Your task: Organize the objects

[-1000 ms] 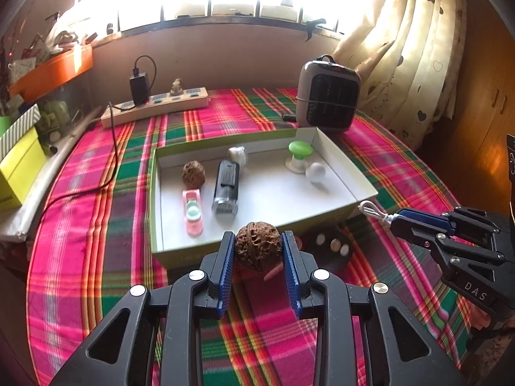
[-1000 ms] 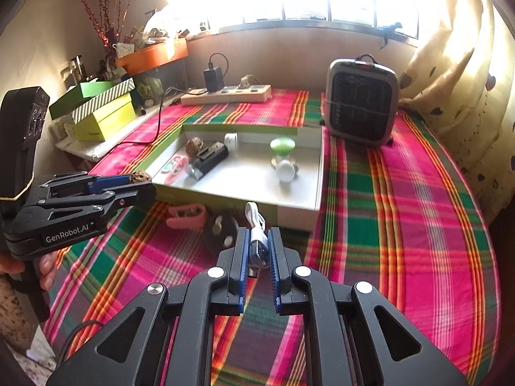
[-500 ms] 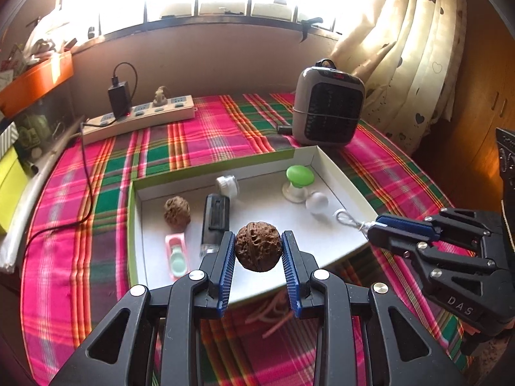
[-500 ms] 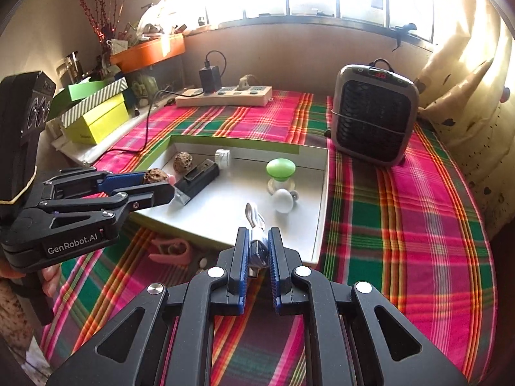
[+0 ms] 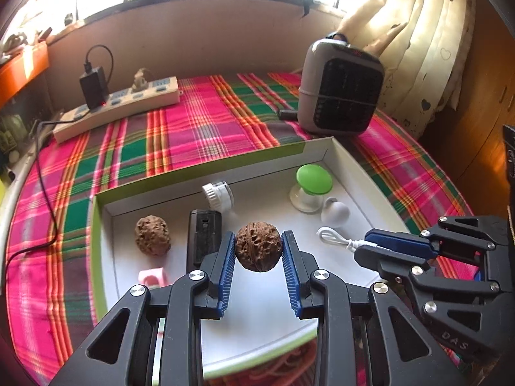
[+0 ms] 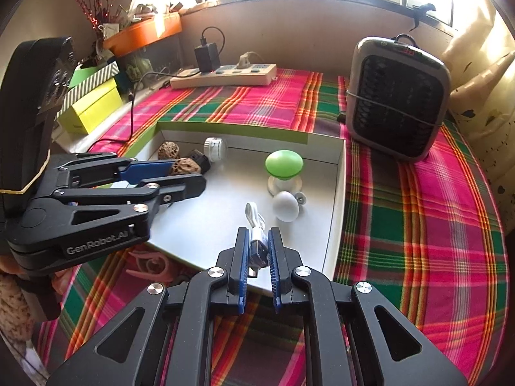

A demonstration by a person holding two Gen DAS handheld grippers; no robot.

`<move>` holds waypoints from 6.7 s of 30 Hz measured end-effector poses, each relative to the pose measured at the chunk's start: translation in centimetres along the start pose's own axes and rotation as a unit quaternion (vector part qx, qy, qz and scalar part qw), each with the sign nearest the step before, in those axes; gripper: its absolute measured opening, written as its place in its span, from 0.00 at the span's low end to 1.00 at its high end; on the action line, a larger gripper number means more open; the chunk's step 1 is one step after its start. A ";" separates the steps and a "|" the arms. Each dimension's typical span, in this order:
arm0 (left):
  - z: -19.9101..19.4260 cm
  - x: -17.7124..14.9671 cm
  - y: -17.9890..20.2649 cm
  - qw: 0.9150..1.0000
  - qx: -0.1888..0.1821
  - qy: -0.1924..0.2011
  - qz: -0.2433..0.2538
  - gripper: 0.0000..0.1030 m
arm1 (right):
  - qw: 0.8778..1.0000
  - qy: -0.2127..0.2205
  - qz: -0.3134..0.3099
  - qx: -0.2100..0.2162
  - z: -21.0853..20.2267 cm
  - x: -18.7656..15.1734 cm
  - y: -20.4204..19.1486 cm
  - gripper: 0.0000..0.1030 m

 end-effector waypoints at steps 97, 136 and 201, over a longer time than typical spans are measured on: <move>-2.9 -0.2 -0.1 0.997 0.058 0.034 0.024 0.34 | 0.998 0.044 -0.005 -0.041 -1.5 -0.5 -0.7 0.28; -7.7 -6.2 -0.1 0.995 0.076 0.056 -0.014 0.35 | 0.997 0.069 0.001 -0.016 -4.6 -3.7 -2.6 0.37; -5.4 -8.6 -0.5 0.999 -0.037 0.018 -0.024 0.43 | 1.000 0.014 0.008 0.000 -0.8 -4.7 -4.1 0.27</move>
Point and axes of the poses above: each gripper's, at about its wrist camera, not at the fingertips, and z roughly the way its jaws point, y to its right, x to its top, the point moved 6 cm from there along z, roughly the way its jaws point, and after that the axes turned 5 degrees about z, right-handed, at the moved point
